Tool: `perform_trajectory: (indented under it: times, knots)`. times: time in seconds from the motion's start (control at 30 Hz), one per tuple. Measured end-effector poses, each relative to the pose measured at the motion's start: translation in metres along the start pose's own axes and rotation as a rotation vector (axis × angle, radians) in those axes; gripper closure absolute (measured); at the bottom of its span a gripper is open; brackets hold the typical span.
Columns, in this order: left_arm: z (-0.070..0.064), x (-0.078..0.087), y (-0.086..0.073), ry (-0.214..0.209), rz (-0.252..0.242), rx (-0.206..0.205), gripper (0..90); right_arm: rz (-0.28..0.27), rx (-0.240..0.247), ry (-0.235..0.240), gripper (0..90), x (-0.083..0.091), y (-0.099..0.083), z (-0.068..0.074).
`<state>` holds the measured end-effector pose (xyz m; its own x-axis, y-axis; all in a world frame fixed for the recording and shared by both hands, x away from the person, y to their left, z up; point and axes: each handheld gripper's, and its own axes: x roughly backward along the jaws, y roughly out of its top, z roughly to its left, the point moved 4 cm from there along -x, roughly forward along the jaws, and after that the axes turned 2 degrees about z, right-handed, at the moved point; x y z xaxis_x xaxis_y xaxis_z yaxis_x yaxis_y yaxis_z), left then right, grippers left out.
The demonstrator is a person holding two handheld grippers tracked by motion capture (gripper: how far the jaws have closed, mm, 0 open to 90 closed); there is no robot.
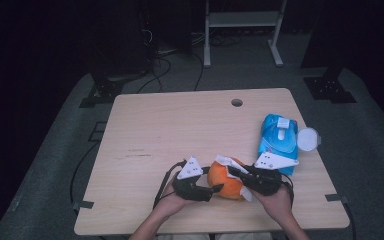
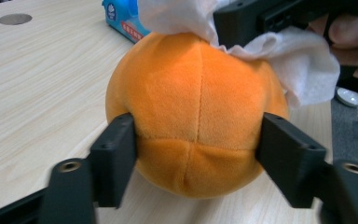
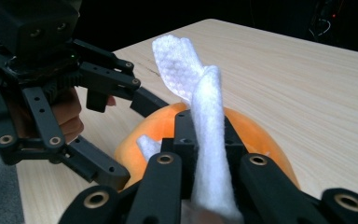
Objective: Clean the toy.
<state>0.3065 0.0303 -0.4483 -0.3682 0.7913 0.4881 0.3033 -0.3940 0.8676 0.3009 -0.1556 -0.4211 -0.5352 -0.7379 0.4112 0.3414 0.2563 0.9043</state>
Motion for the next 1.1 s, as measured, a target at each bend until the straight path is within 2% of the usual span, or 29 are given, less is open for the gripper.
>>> perform_trajectory:
  times: [0.03, 0.07, 0.13, 0.17, 0.23, 0.3, 0.37, 0.4, 0.47, 0.5, 0.57, 0.63, 0.67, 0.7, 0.77, 0.83, 0.9, 0.93, 1.0, 1.07, 1.1]
  knots:
    - [0.000, -0.001, 0.000, 0.004, -0.001, 0.010, 22.0, 0.001, -0.019, 0.020, 83.2, -0.001, 0.000, 0.001]
    - [-0.001, -0.002, 0.000, 0.014, 0.003, 0.004, 21.4, 0.003, -0.024, 0.041, 83.3, -0.002, 0.000, 0.005]
    - [-0.005, -0.003, 0.001, 0.024, -0.003, -0.027, 25.9, 0.005, -0.019, 0.091, 83.4, -0.008, 0.000, 0.016]
    - [-0.007, -0.003, 0.001, 0.033, 0.001, -0.050, 27.5, 0.010, -0.012, 0.118, 83.5, -0.012, 0.000, 0.022]
    - [-0.010, -0.003, 0.001, 0.047, 0.000, -0.070, 30.7, 0.037, 0.031, 0.134, 83.5, -0.018, 0.001, 0.032]
    - [-0.008, -0.002, 0.000, 0.051, 0.001, -0.065, 32.7, 0.042, 0.071, 0.101, 83.7, -0.019, 0.003, 0.033]
    - [-0.005, -0.001, -0.003, 0.052, 0.010, -0.060, 32.9, 0.020, 0.051, 0.057, 83.8, -0.013, 0.005, 0.025]
    - [-0.004, 0.000, -0.004, 0.047, 0.010, -0.054, 32.6, 0.012, 0.046, 0.019, 83.8, -0.008, 0.006, 0.018]
    - [-0.003, 0.000, -0.004, 0.034, 0.006, -0.047, 28.2, 0.008, 0.025, -0.014, 83.7, -0.002, 0.005, 0.008]
    - [-0.003, 0.000, -0.001, 0.032, -0.009, -0.041, 23.4, 0.005, 0.003, -0.010, 83.7, -0.001, 0.003, 0.005]
    - [-0.005, 0.000, 0.004, 0.039, -0.051, -0.042, 14.6, 0.010, 0.002, 0.009, 83.7, -0.003, 0.001, 0.010]
    - [-0.008, -0.002, 0.003, 0.049, -0.015, -0.071, 16.6, 0.033, 0.035, 0.041, 83.7, -0.012, 0.000, 0.023]
    - [-0.008, -0.002, 0.000, 0.063, -0.003, -0.087, 20.1, 0.041, 0.056, 0.035, 83.7, -0.014, 0.000, 0.026]
    - [-0.007, -0.001, -0.001, 0.057, 0.000, -0.080, 22.6, 0.048, 0.077, 0.029, 83.8, -0.016, 0.000, 0.027]
    - [-0.003, 0.002, -0.004, 0.052, 0.013, -0.065, 23.3, 0.045, 0.061, 0.015, 83.9, -0.014, 0.000, 0.022]
    - [0.001, 0.004, -0.006, 0.042, 0.018, -0.047, 23.0, 0.040, 0.031, -0.021, 83.9, -0.009, -0.003, 0.009]
    - [0.003, 0.005, -0.006, 0.038, 0.014, -0.036, 18.7, 0.041, -0.021, -0.068, 84.0, -0.004, -0.010, -0.008]
    - [0.002, 0.005, -0.004, 0.037, -0.008, -0.035, 15.5, 0.043, -0.034, -0.075, 83.9, -0.003, -0.012, -0.011]
    - [-0.002, 0.003, 0.001, 0.034, -0.033, -0.051, 10.9, 0.032, -0.072, -0.041, 83.9, -0.005, -0.013, -0.009]
    - [-0.006, -0.001, 0.000, 0.043, 0.005, -0.078, 11.7, 0.023, -0.056, 0.028, 83.8, -0.011, -0.010, 0.004]
    - [-0.005, -0.002, -0.002, 0.050, 0.022, -0.085, 15.2, 0.036, -0.025, 0.028, 83.8, -0.015, -0.009, 0.010]
